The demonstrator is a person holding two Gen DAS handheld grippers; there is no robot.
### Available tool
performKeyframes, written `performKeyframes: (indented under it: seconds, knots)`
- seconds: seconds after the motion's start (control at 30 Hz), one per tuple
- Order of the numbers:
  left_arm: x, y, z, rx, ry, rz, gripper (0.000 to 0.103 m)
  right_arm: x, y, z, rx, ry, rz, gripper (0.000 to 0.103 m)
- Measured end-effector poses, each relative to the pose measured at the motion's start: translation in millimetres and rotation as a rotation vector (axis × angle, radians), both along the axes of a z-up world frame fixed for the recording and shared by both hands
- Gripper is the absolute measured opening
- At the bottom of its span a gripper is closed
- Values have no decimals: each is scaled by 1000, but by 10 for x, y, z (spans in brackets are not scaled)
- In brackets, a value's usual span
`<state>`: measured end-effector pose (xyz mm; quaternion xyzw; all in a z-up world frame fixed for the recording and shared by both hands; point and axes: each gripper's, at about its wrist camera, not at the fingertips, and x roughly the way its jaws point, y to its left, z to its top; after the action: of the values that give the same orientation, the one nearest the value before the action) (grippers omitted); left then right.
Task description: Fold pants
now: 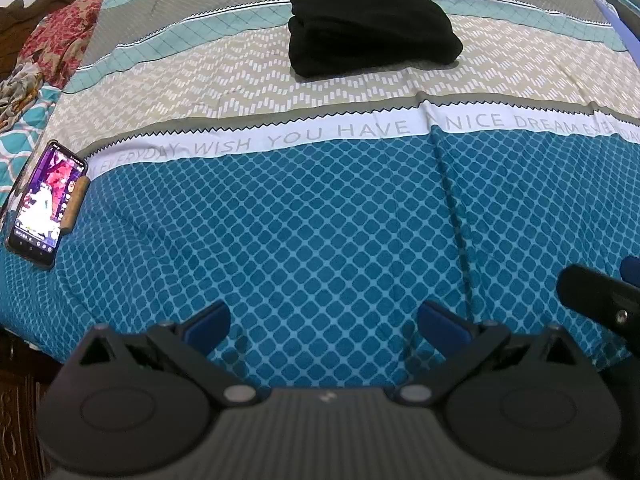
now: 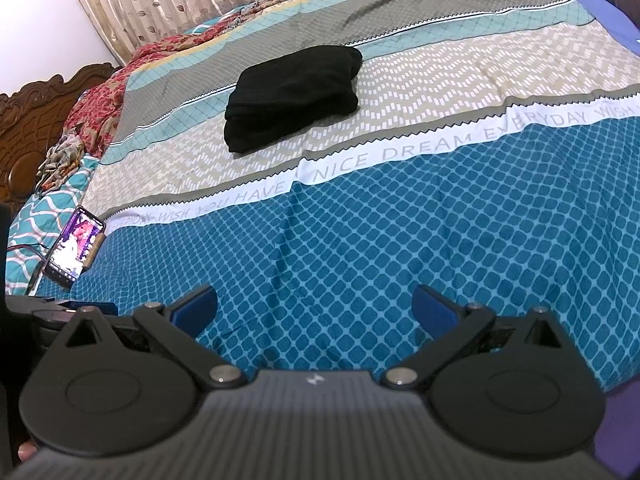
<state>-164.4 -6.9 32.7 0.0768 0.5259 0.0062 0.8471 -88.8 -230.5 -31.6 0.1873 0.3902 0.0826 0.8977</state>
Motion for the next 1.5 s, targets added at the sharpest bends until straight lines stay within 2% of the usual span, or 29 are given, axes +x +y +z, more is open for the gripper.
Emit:
performKeyframes:
  seconds: [1.5]
  knots:
    - [72,48,-98,-22,59,-20,103,48,-28,-49,6,12,-1,103]
